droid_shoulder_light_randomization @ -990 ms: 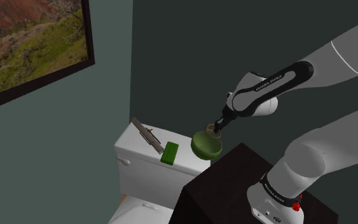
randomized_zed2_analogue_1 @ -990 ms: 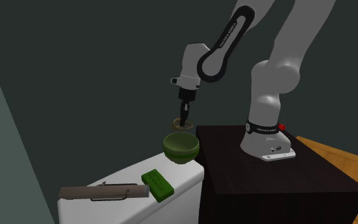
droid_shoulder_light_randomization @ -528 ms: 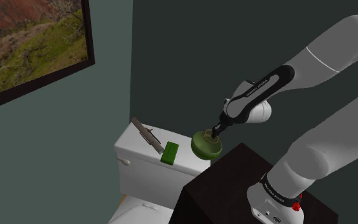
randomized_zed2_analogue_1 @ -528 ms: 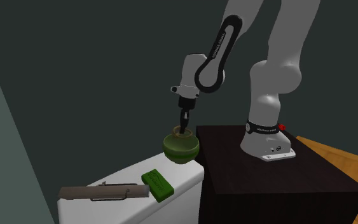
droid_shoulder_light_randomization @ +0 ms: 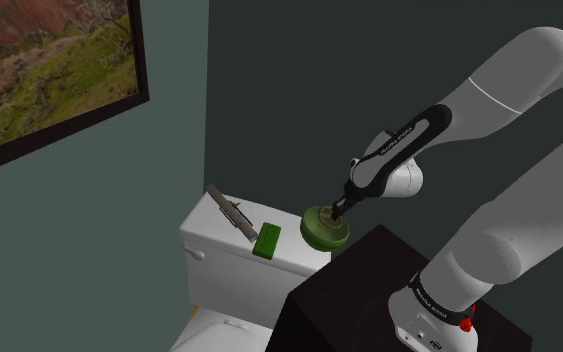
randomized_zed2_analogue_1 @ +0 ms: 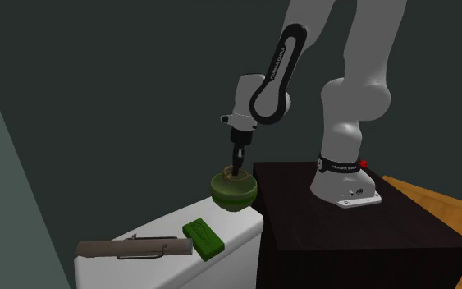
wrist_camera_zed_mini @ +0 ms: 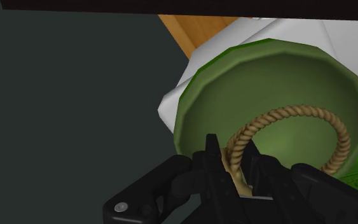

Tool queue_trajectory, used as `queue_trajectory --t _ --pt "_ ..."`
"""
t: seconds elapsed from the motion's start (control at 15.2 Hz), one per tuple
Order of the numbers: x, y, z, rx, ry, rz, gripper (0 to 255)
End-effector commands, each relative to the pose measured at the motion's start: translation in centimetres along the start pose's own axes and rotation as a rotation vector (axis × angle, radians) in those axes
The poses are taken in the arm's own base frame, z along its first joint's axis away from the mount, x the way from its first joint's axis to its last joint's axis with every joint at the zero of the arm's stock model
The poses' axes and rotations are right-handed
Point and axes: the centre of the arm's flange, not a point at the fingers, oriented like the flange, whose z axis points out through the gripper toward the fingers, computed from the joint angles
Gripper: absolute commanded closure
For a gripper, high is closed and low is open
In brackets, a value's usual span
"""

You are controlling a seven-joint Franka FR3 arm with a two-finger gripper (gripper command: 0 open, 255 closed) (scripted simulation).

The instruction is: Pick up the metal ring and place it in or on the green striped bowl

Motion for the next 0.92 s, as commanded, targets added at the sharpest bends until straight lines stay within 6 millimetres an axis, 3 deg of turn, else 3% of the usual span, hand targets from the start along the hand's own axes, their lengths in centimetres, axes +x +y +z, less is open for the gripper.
queue_trajectory --t 0.0,0.07,0.4,0.66,0.86 --pt "0.0 0.0 0.0 0.0 0.0 0.0 255" --pt "0.0 0.0 0.0 0.0 0.0 0.0 0" --pt "0.0 0.0 0.0 0.0 0.0 0.0 0" --pt "0.0 0.0 -5.0 0.0 0.0 0.0 0" --pt "0.0 0.0 -5.0 0.0 0.0 0.0 0"
